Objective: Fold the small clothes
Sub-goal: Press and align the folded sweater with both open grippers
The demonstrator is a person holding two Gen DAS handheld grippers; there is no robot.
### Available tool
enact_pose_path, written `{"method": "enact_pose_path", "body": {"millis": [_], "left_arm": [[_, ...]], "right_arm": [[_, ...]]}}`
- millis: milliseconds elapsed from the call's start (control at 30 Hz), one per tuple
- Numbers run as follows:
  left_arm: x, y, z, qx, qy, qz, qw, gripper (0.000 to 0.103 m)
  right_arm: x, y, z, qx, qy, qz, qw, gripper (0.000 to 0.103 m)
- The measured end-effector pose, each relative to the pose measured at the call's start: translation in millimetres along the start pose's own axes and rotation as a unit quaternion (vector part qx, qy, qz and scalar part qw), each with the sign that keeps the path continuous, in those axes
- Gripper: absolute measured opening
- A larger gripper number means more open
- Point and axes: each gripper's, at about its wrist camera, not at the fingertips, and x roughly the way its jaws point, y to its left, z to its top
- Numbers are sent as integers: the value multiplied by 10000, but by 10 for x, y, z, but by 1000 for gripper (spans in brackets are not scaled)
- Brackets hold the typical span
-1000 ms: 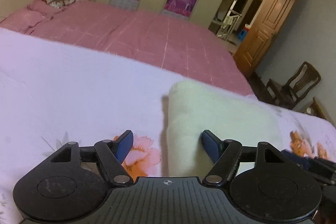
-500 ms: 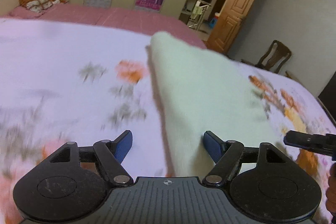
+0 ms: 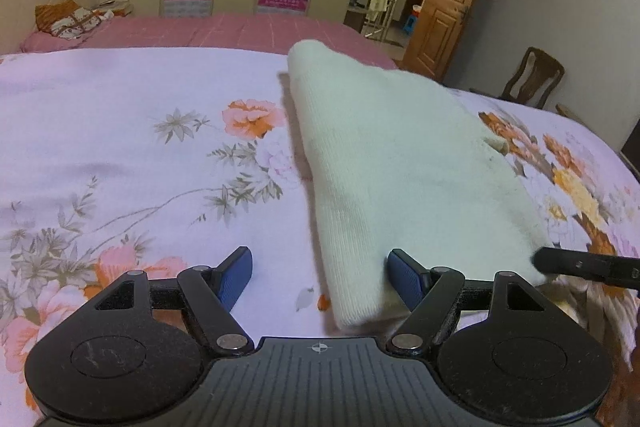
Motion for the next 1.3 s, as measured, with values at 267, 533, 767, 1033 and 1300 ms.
{"method": "enact_pose_path", "body": {"millis": [267,533,767,1033,1300], "left_arm": [[-172,-33,104,28,-345,29,9994,75],[186,-234,605,144,-686,-68,9975,75],[522,-449,437,535,-123,-29,9985,75],[323,-356,411,386,-116,63,9992,75],[238,-226,203,186,-97,62,9998,75]], "right_arm": [[-88,-64,-51,3,-218,-155,9996,15],[131,104,608,-633,-1022,-452,9917,13],[658,135,611,-1126,-312,-809,9899,3],[598,165,559,-1071,-374,-843,9900,8],[465,131,346,-1075,-175,-854,9904,23]]}}
